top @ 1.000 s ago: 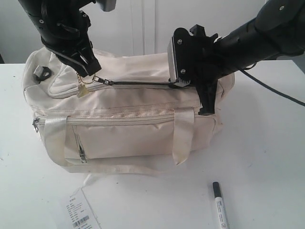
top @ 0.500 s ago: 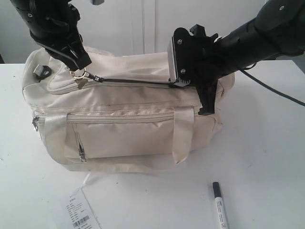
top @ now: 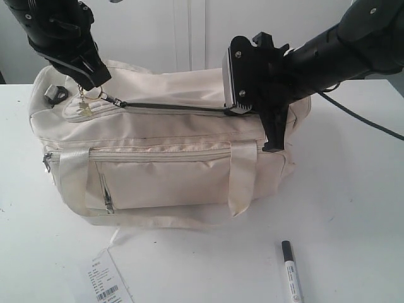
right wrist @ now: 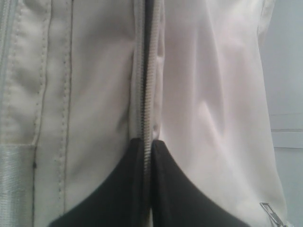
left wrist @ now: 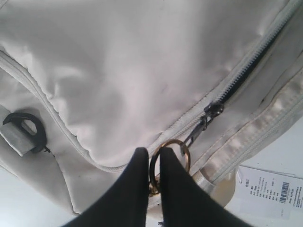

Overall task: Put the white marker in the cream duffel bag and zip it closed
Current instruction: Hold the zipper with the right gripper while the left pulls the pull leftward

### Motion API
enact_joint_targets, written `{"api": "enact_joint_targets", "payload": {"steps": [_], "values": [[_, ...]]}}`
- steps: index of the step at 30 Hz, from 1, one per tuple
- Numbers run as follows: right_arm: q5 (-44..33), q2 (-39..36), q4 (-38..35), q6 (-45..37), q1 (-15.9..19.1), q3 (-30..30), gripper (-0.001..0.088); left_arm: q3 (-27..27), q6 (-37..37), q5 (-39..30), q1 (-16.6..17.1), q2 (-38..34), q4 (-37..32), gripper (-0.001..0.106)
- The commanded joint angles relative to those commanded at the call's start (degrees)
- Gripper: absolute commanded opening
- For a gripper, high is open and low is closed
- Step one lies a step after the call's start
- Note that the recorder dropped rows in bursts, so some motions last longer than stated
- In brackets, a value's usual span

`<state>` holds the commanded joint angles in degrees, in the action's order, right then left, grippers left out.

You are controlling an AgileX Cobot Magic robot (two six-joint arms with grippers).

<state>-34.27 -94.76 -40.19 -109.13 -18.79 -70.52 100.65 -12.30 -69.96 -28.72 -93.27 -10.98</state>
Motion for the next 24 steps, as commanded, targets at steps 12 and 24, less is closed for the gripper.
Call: {"api": "enact_joint_targets", "payload": {"steps": [12,24], "values": [[0.00,0.00,0.00,0.12,0.00,0.00,0.0000,0.00,0.00,0.00,0.00,0.00,-1.87,0.000],[0.00,0.00,0.00,0.12,0.00,0.00,0.0000,0.00,-0.12,0.00,0.00,0.00,-5.97,0.000]]}}
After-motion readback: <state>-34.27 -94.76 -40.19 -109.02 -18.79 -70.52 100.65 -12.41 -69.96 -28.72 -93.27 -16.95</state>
